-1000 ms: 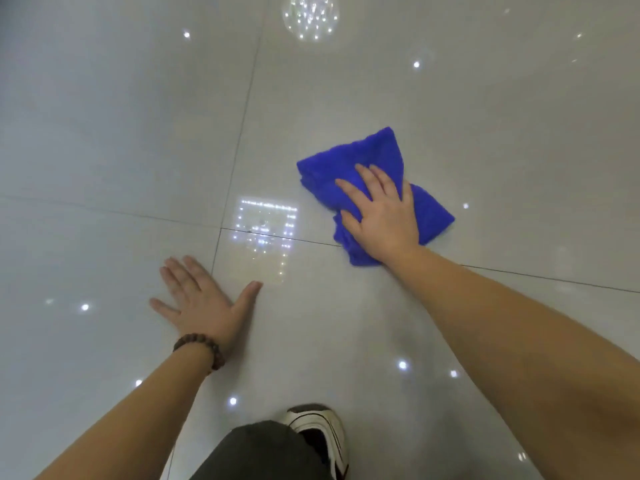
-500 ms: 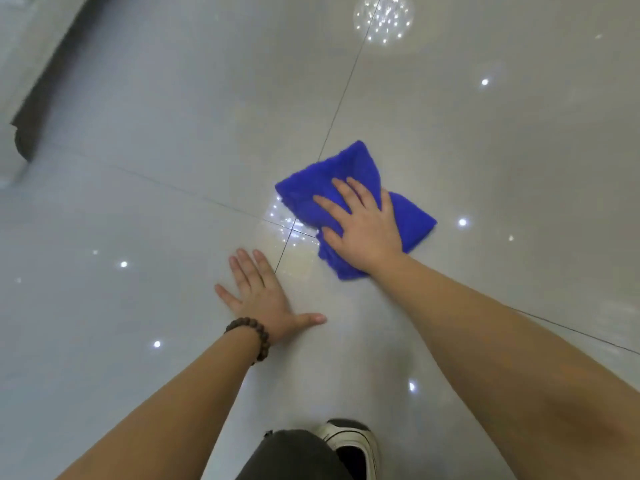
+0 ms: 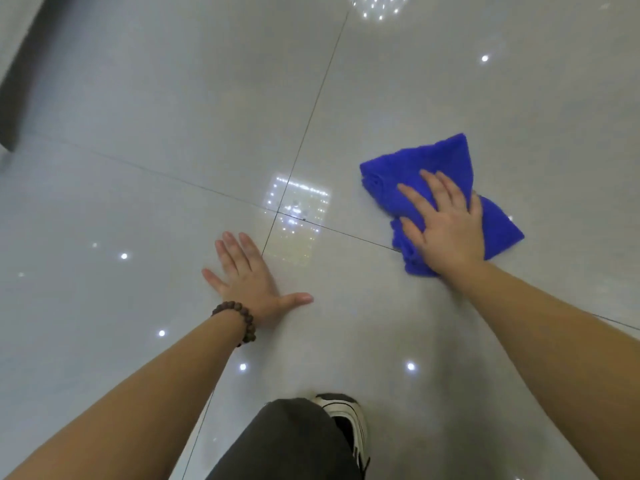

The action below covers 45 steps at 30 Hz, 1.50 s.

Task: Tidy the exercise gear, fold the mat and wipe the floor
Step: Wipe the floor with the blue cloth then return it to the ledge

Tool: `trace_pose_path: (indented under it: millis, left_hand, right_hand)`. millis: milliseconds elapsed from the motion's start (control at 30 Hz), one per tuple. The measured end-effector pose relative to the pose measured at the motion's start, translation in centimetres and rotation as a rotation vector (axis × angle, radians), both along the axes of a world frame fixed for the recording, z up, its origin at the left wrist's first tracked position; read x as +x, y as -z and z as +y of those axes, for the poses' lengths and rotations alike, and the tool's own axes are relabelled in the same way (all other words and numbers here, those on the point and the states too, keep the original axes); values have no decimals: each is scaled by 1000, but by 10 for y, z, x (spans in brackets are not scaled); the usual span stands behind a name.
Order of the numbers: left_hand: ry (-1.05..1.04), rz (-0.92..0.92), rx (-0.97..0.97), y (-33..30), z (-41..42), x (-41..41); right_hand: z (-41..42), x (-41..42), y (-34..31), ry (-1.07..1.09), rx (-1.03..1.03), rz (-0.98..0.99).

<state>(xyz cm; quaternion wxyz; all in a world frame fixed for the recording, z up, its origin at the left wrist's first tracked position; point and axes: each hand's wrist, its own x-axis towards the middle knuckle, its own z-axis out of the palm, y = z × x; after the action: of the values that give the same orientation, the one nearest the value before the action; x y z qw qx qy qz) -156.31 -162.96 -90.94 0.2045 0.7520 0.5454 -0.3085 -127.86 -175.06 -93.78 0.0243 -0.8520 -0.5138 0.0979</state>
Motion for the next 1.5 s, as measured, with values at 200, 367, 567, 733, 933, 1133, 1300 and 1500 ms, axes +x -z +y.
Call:
trace_pose_path:
  millis: [200, 367, 567, 733, 933, 1133, 1300, 1500]
  left_hand:
    - [20, 40, -6, -11, -4, 4]
    - [24, 15, -96, -56, -1, 15]
    - [257, -40, -48, -81, -47, 36]
    - [251, 91, -128, -36, -92, 36]
    - [235, 14, -60, -13, -96, 30]
    - [229, 3, -54, -17, -97, 29]
    - [241, -2, -29, -23, -101, 28]
    - [282, -168, 93, -26, -131, 35]
  right_hand:
    - [2, 0, -1, 88, -25, 11]
    - [-105, -66, -17, -81, -143, 45]
    - [-235, -109, -23, -1, -218, 78]
    - [-253, -102, -15, -45, -186, 42]
    - [-167, -3, -9, 132, -64, 34]
    - [-190, -70, -11, 243, -22, -5]
    - [-350, -168, -23, -39, -85, 90]
    - [-328, 13, -16, 574, -107, 59]
